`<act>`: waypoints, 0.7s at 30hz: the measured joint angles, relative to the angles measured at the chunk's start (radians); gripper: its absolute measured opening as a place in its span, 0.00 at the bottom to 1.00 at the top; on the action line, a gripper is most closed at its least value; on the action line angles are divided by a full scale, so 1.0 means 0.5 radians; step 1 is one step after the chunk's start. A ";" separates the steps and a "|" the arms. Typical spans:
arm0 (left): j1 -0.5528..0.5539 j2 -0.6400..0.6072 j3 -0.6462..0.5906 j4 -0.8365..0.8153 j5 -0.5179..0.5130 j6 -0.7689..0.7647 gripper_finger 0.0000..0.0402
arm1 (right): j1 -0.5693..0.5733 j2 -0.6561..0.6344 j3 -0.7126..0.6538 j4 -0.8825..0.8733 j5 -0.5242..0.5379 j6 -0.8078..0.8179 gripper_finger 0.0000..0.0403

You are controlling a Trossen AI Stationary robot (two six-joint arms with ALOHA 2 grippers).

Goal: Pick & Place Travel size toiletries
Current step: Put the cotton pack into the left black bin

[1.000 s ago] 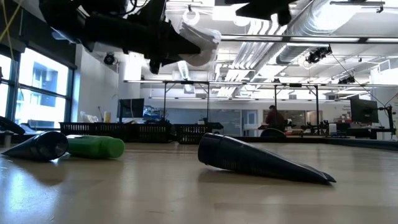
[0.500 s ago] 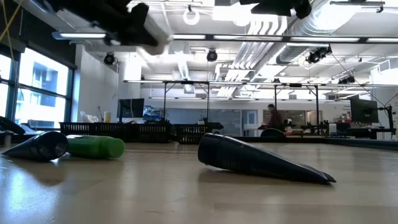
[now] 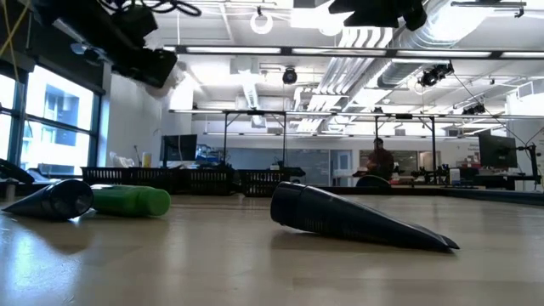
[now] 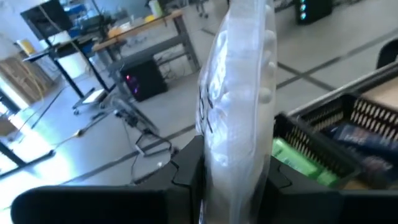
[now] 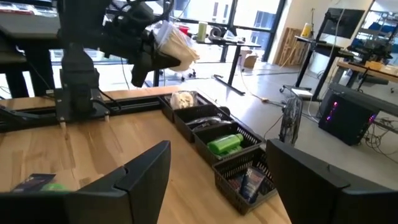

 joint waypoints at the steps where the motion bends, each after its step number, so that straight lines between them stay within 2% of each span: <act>1: 0.009 0.000 0.000 -0.065 0.001 -0.061 0.19 | -0.006 0.000 0.000 -0.012 0.001 0.016 0.64; 4: 0.109 -0.005 0.000 -0.189 0.087 -0.166 0.19 | -0.027 0.000 0.000 -0.014 -0.001 0.024 0.64; 9: 0.452 -0.005 0.000 -0.223 0.528 -0.161 0.19 | -0.045 0.000 0.000 -0.014 -0.008 0.032 0.64; 14: 0.772 -0.017 0.000 -0.352 0.805 -0.185 0.19 | -0.045 0.000 0.000 -0.035 -0.010 0.076 0.64; 17: 0.922 -0.045 0.000 -0.457 0.915 -0.246 0.19 | -0.042 0.000 0.000 -0.041 -0.011 0.076 0.64; 21: 1.062 -0.042 -0.001 -0.536 0.942 -0.288 0.19 | -0.051 0.000 0.000 -0.044 -0.011 0.075 0.64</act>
